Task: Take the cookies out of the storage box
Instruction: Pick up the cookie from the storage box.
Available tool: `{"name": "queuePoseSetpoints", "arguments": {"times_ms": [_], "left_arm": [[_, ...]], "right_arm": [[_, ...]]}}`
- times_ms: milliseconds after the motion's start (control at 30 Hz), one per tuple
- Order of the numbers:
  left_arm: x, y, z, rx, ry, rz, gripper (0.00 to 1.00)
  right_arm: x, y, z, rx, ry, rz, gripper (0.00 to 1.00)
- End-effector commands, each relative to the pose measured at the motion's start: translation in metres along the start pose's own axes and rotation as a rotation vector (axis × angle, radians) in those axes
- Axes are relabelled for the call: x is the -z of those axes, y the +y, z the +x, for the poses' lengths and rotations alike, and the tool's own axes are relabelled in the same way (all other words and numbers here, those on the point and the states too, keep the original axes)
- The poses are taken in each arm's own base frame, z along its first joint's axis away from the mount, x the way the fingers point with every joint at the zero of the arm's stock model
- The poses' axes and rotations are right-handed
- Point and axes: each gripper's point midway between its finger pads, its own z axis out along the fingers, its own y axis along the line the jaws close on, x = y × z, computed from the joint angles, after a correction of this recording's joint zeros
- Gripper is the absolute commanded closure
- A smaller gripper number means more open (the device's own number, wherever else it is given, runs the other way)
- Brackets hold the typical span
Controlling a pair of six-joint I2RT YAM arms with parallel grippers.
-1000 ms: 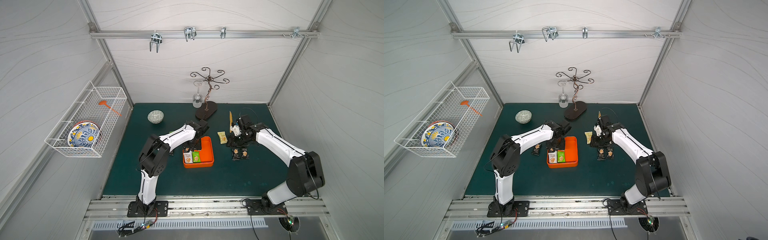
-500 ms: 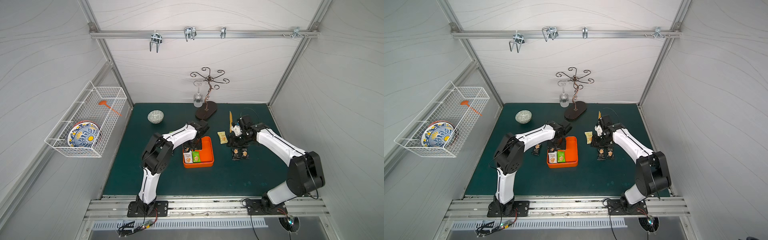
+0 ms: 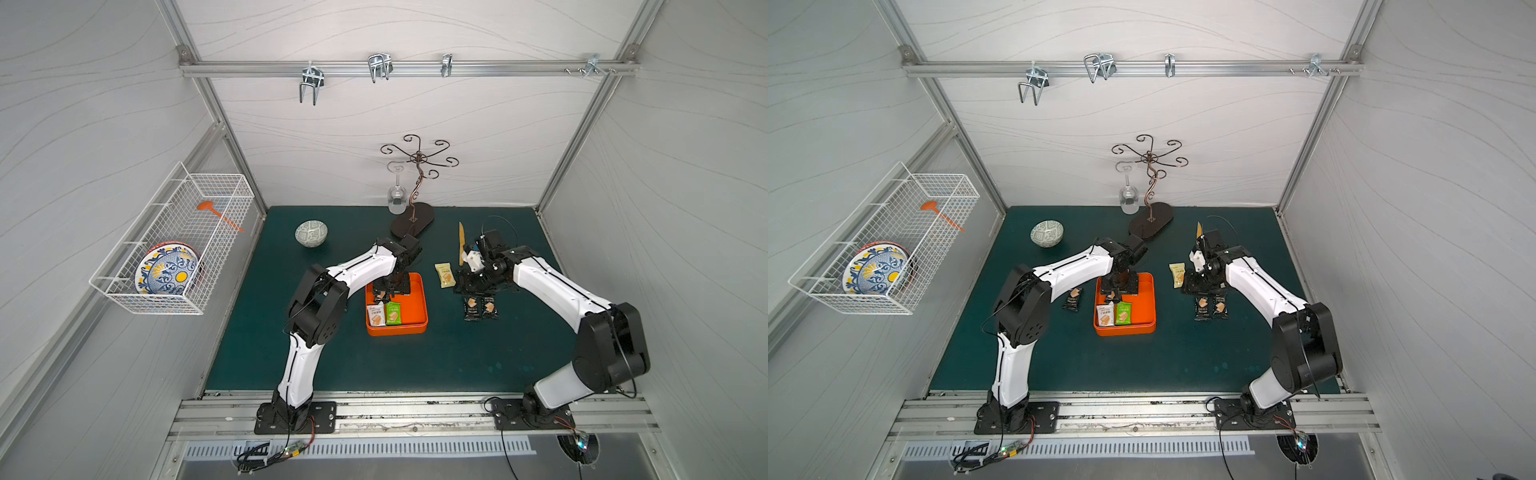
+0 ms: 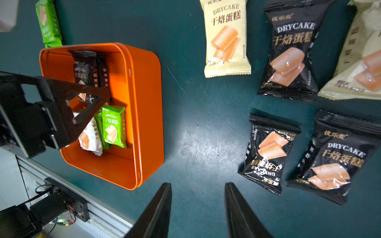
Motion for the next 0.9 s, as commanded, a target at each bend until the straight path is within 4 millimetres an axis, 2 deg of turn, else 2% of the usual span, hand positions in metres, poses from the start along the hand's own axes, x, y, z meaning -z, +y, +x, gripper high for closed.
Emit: {"name": "queuePoseSetpoints", "arguments": {"times_ms": [0,133,300,500,867], "left_arm": [[0.023,0.003,-0.010,0.004,-0.053,-0.008,0.27],[0.032,0.018,-0.012,-0.008,-0.074,-0.054,0.27],[0.023,0.033,-0.012,0.024,-0.050,-0.041,0.26],[0.014,0.029,-0.014,0.003,-0.041,0.000,0.22],[-0.012,0.027,-0.004,-0.017,0.013,0.007,0.25]], "right_arm": [[0.001,-0.001,0.000,0.002,0.007,-0.005,0.54],[-0.001,-0.001,0.000,0.000,0.009,-0.003,0.54],[0.000,-0.002,0.000,0.002,0.007,0.001,0.54],[-0.001,-0.004,0.001,0.000,0.012,0.008,0.54],[-0.003,-0.007,0.002,-0.006,0.023,0.025,0.54]]}}
